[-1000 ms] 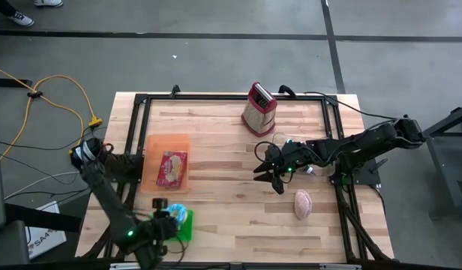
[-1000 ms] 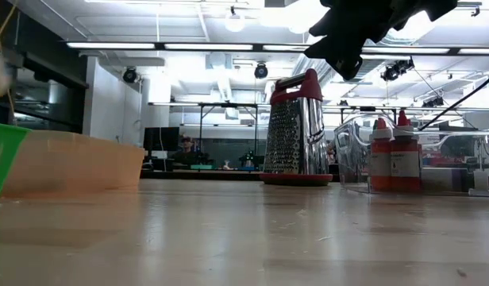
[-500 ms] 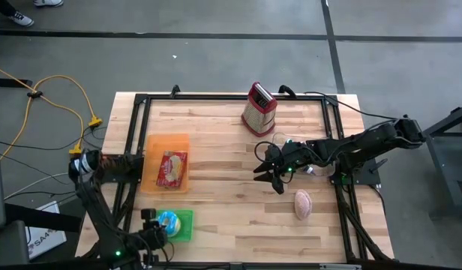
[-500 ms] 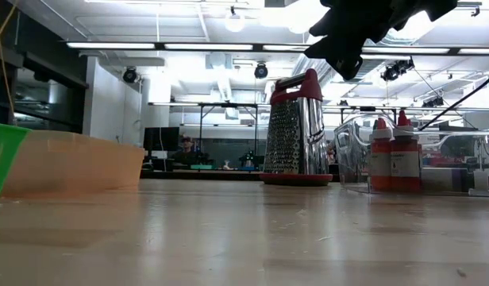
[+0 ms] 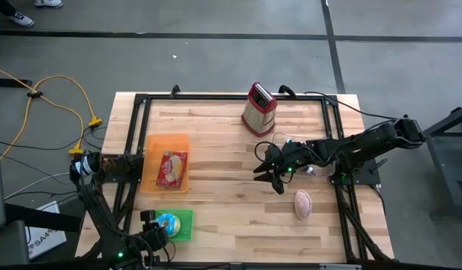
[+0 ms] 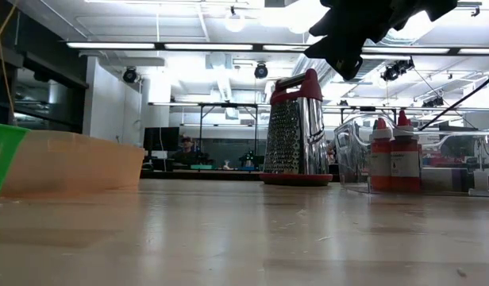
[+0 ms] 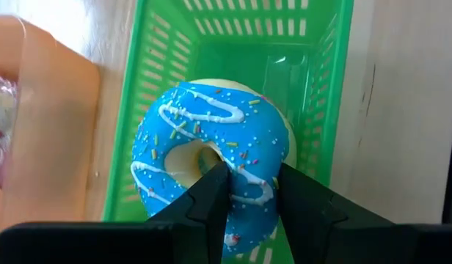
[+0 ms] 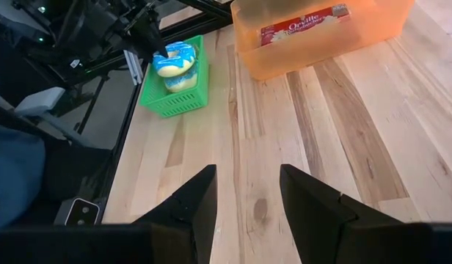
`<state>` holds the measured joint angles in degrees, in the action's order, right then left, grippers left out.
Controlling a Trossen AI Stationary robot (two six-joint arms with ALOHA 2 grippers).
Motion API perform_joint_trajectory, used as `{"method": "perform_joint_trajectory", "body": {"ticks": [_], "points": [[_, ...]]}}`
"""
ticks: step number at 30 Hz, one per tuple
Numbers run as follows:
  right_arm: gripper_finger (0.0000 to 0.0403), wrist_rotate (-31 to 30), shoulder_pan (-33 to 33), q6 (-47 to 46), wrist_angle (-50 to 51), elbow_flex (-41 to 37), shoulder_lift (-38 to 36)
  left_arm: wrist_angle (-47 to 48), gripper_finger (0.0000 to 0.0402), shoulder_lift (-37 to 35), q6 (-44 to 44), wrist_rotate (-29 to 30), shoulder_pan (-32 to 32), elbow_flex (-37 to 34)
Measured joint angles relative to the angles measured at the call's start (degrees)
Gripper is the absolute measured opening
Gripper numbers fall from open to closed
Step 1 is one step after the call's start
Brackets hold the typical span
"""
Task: Pick & Place Food Item
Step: Put the blue donut into the green bin
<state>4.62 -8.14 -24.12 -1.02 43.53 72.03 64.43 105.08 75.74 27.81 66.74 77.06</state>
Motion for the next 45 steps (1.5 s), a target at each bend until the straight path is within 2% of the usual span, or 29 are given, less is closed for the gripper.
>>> {"method": "perform_joint_trajectory", "body": {"ticks": [7, 18, 45], "points": [[0.0139, 0.0, 0.0, 0.0, -0.02, 0.0, 0.0, -0.21, 0.0105, 0.02, 0.63, -1.0, -0.2, 0.0], [0.0139, 0.0, 0.01, 0.0, -0.02, 0.0, 0.0, -0.21, 0.014, 0.02, 0.61, -1.07, -0.2, 0.0], [0.0138, 0.0, 0.0, 0.0, 0.0, 0.0, 0.0, -0.18, 0.0141, -0.37, -2.65, -1.11, -0.18, 0.02]]}}
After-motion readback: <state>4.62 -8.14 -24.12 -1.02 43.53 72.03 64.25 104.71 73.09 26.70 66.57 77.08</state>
